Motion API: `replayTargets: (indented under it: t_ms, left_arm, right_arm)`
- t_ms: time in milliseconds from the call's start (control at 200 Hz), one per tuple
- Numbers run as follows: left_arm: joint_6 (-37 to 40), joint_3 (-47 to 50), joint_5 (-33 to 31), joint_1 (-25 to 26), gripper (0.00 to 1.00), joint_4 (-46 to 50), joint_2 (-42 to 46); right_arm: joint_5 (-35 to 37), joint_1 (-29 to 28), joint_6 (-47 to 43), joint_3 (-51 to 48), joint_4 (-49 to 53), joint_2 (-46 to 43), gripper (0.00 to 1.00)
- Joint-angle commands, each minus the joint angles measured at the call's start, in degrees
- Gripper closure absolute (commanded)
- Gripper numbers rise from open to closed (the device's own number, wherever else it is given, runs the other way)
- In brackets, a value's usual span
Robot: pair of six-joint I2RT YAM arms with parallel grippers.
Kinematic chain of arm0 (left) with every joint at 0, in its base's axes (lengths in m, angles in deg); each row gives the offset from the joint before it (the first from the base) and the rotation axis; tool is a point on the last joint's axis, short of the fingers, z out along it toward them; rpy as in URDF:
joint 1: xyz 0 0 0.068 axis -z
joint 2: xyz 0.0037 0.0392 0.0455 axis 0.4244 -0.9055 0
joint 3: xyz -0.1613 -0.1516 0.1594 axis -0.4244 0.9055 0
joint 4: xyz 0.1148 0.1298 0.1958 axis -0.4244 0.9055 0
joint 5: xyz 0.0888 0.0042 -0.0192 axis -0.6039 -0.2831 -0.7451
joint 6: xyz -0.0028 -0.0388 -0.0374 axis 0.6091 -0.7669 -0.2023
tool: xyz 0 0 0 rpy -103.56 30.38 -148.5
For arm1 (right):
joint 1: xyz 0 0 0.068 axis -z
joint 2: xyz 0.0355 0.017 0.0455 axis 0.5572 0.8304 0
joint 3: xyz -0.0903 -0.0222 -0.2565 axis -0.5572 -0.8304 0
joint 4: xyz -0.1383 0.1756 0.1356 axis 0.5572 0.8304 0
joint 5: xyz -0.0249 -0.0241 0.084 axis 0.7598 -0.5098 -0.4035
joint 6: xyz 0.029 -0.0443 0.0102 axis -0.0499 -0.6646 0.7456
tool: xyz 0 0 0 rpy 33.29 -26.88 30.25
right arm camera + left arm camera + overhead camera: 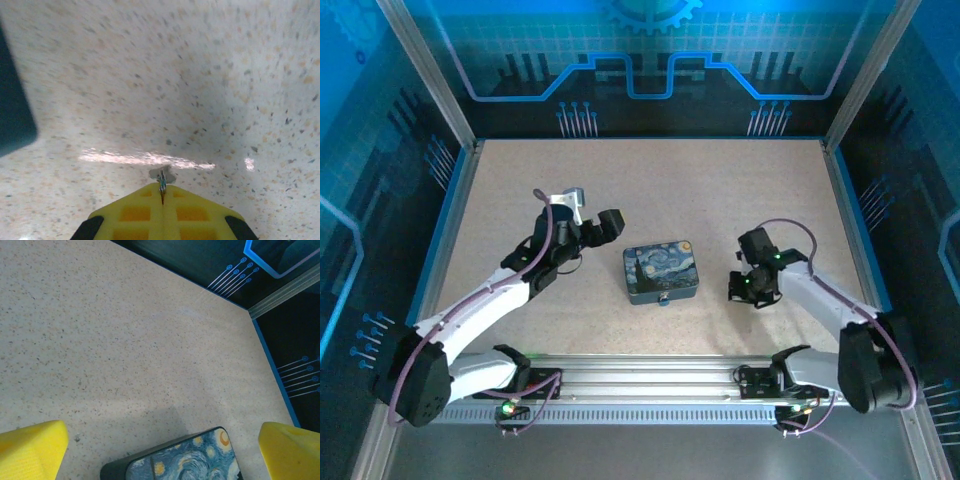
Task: Unlock the padlock with the key
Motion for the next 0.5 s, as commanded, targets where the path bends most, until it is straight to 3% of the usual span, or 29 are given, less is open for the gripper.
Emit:
replayTargets:
  t_ms: [0,285,495]
  left_arm:
    - [-4.1,-2.7,3.8,0.5,0.01,0.8,1.0]
    - [-9.5,-5.6,13.7,0.5,0.02,-2.2,-1.9]
    - [-23.9,-7.6,20.7,0.9,0.02,-5.2,-6.4]
  right_arm:
    - [0.8,-1.6,-5.0,2.3,-0.4,-5.0,1.0]
    - [-1.5,-5.7,-15.2,4.7,-9.0,-16.2,1.0]
    - [-4.8,-7.5,-17.1,8.8,-12.2,-14.3,1.0]
